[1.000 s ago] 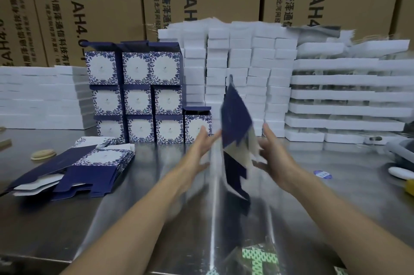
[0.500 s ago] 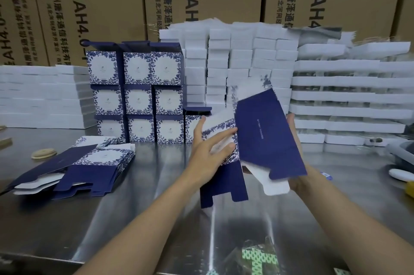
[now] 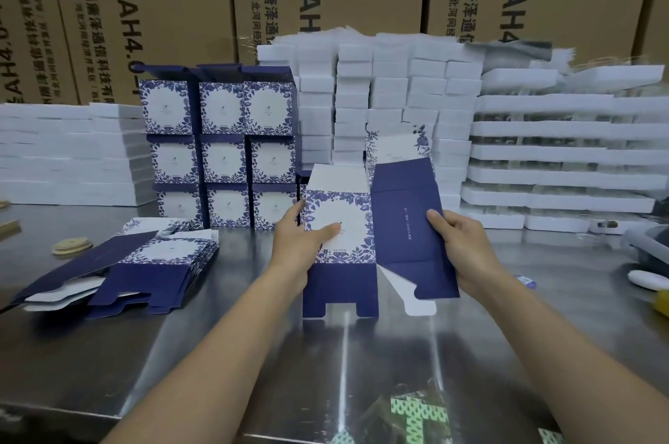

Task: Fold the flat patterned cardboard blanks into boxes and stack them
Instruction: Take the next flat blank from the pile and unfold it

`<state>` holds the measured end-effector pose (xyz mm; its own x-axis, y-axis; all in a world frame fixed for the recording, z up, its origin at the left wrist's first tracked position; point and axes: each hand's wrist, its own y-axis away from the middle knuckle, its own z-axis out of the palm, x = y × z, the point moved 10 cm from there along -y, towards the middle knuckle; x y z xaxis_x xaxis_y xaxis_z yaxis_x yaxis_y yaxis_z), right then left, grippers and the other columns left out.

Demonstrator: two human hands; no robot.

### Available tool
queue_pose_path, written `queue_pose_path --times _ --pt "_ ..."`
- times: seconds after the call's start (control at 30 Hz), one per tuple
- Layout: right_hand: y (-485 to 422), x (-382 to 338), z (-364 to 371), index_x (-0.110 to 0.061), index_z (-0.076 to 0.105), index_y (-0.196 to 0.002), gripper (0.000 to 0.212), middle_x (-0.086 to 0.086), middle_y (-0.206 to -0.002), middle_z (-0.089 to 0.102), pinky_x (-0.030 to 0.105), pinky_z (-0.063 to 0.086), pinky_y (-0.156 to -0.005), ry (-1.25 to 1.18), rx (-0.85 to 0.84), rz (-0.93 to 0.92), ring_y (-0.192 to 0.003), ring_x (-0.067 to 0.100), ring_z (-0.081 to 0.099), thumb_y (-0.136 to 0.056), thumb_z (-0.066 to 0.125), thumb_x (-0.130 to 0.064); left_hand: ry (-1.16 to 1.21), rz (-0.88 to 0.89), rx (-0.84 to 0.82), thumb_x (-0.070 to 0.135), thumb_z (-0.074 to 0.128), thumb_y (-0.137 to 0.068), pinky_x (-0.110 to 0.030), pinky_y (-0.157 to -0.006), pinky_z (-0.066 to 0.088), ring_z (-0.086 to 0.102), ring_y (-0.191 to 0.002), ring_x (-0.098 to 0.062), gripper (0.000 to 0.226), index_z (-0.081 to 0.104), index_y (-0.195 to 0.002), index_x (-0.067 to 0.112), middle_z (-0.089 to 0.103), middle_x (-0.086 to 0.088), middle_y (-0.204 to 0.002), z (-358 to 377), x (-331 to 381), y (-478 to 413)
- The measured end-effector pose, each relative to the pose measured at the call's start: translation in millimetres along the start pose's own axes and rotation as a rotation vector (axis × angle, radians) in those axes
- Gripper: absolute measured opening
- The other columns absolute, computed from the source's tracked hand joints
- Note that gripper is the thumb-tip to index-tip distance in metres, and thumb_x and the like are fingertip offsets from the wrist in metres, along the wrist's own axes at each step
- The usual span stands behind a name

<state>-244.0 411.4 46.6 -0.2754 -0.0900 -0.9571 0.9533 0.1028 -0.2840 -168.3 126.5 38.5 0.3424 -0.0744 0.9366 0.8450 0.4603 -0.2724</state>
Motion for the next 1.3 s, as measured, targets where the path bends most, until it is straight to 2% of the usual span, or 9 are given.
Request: queue_pose_path --times 0.13,0.2,0.33,0.47,0.57,0.77,0.93,1.1,1.3 --pt "10.6 -31.3 4.6 -0.009 0.065 -0.074 0.043 0.001 -0.063 0.069 0.029 0.048 -0.058 0.304 0.063 -0.253 -0.056 0.012 0.058 -0.107 0.060 -0.036 -0.222 0.164 -0.040 0.016 0.074 -0.099 -0.030 -0.081 0.062 0.078 -0.098 -0.020 0.014 0.075 -0.113 0.015 0.082 0.005 -0.101 9.9 21.0 8.4" --pt "30.1 -57.0 26.7 -0.019 0.042 -0.061 0.051 -0.006 -0.047 0.044 0.022 0.027 -0.048 0.574 0.088 -0.512 -0.046 0.012 0.033 -0.106 0.059 -0.037 -0.469 0.359 -0.093 0.032 0.059 -0.109 -0.028 -0.069 0.052 0.067 -0.077 -0.011 0.020 0.069 -0.108 0.015 0.072 0.010 -0.085 29.9 39.0 23.9" --pt "49.2 -76.0 52.7 -0.018 0.029 -0.064 0.053 -0.001 -0.049 0.035 0.026 0.026 -0.051 0.653 0.100 -0.694 -0.054 0.018 0.023 -0.104 0.059 -0.036 -0.539 0.463 -0.138 0.038 0.047 -0.112 -0.032 -0.061 0.032 0.038 -0.062 -0.011 0.040 0.055 -0.096 0.002 0.043 0.003 -0.068 44.9 47.2 35.0" --pt "27.0 -69.0 14.2 0.004 0.061 -0.083 0.048 0.005 -0.067 0.064 0.038 0.048 -0.061 0.128 0.043 -0.356 -0.060 0.022 0.053 -0.102 0.066 -0.039 -0.214 0.275 -0.087 0.030 0.051 -0.112 -0.032 -0.074 0.058 0.074 -0.086 -0.017 0.026 0.071 -0.116 0.013 0.080 0.001 -0.097 9.2 59.5 14.6" --pt "19.8 -58.5 2.5 -0.014 0.081 -0.094 0.026 0.013 -0.103 0.081 0.053 0.063 -0.062 -0.185 -0.052 -0.108 -0.081 0.030 0.078 -0.100 0.072 -0.038 0.025 0.106 -0.174 0.038 0.059 -0.108 -0.048 -0.089 0.063 0.078 -0.104 -0.026 0.026 0.077 -0.117 0.021 0.081 -0.005 -0.112 3.1 54.1 8.1" --pt "26.9 -29.9 51.5 -0.015 0.074 -0.133 0.041 0.009 -0.133 0.074 0.040 0.064 -0.086 -0.498 -0.292 0.106 -0.114 0.025 0.075 -0.103 0.064 -0.042 0.379 -0.192 -0.318 0.037 0.062 -0.105 -0.040 -0.066 0.064 0.080 -0.089 -0.027 0.029 0.080 -0.115 0.017 0.080 -0.014 -0.112 34.4 26.4 21.7" --pt "30.8 6.3 78.4 -0.016 0.074 -0.134 0.044 0.010 -0.141 0.069 0.048 0.047 -0.116 -0.432 -0.426 0.241 -0.133 0.029 0.064 -0.103 0.064 -0.047 0.412 -0.373 -0.447 0.036 0.057 -0.106 -0.052 -0.105 0.055 0.068 -0.122 -0.038 0.049 0.061 -0.144 0.005 0.068 -0.024 -0.135 66.7 -7.4 39.0" --pt "5.7 -3.6 3.8 -0.027 0.069 -0.127 0.029 -0.001 -0.101 0.081 0.039 0.060 -0.068 -0.008 0.030 0.037 -0.080 0.015 0.076 -0.099 0.072 -0.035 0.253 -0.246 -0.201 0.030 0.063 -0.106 -0.040 -0.069 0.064 0.080 -0.095 -0.028 0.032 0.070 -0.128 0.009 0.077 -0.018 -0.121 9.6 2.4 0.0" --pt "7.0 19.1 26.1 -0.043 0.049 -0.145 0.095 -0.007 -0.118 0.077 0.038 0.061 -0.085 0.177 -0.232 0.111 -0.104 0.015 0.077 -0.064 0.093 -0.064 0.139 -0.373 -0.264 0.051 0.060 -0.101 -0.046 -0.092 0.061 0.074 -0.115 -0.034 0.049 0.070 -0.134 0.017 0.075 -0.012 -0.129 11.0 -13.3 7.4"
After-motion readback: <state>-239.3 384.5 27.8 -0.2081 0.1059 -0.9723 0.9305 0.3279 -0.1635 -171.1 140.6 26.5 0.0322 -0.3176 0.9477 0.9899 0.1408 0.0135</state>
